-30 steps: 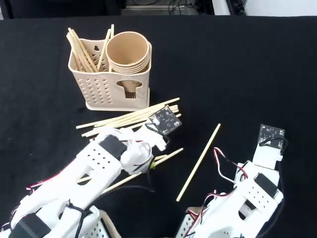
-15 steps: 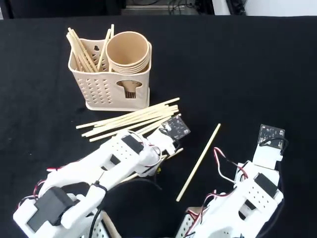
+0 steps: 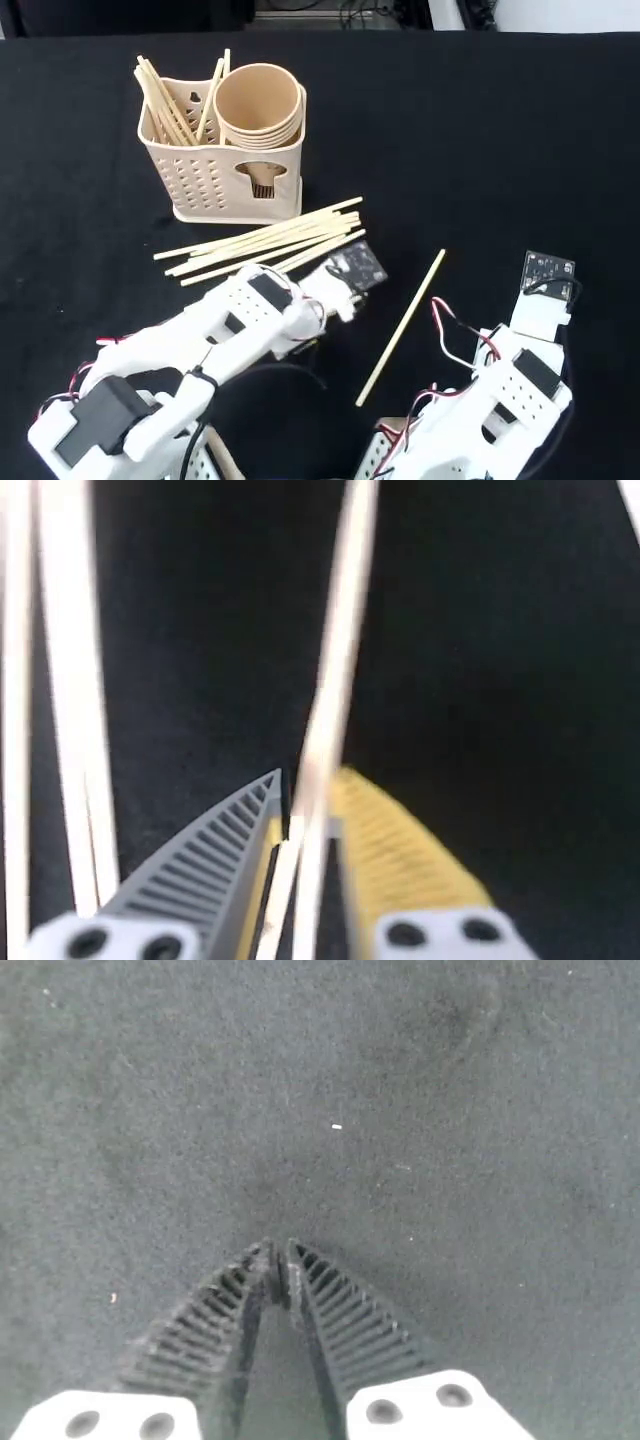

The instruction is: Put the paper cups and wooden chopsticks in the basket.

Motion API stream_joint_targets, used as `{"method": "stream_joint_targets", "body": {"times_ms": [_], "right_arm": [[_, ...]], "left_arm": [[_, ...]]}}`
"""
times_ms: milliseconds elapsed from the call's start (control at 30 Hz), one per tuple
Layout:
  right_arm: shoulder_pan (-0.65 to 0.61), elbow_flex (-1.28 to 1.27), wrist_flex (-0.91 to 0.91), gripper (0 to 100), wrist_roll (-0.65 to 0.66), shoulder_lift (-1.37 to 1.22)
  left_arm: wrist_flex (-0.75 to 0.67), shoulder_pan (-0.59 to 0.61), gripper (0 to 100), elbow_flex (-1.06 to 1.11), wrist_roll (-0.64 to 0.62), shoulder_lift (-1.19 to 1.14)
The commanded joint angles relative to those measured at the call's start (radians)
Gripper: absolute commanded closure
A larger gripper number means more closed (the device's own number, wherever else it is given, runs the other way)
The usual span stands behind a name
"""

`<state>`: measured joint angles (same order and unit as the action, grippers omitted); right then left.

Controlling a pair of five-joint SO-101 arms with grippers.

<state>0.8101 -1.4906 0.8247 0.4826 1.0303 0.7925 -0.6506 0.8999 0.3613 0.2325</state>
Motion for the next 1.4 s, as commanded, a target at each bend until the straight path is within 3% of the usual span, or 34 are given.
{"method": "stream_joint_targets", "body": {"times_ms": [0, 300, 500, 733, 1033, 1267, 1367], "right_arm": [[0.009, 0.004, -0.014, 98.4, 0.008, 0.015], [0.009, 0.004, -0.014, 98.4, 0.008, 0.015], [0.009, 0.004, -0.014, 98.4, 0.008, 0.015], [0.009, 0.004, -0.014, 98.4, 0.008, 0.015], [0.009, 0.004, -0.014, 98.4, 0.008, 0.015], [0.009, 0.004, -0.014, 98.4, 0.008, 0.015], [0.009, 0.004, -0.014, 98.4, 0.008, 0.015]], "left_arm": [[0.029, -0.035, 97, -0.041, 0.025, 0.002], [0.129, -0.082, 97, -0.058, 0.046, 0.012], [0.169, -0.044, 97, -0.084, 0.133, 0.012], [0.249, 0.097, 97, -0.202, 0.161, 0.012], [0.307, 0.102, 97, -0.183, 0.183, 0.012], [0.325, 0.102, 97, -0.137, 0.288, 0.012], [0.319, 0.108, 91, -0.134, 0.288, 0.006]]}}
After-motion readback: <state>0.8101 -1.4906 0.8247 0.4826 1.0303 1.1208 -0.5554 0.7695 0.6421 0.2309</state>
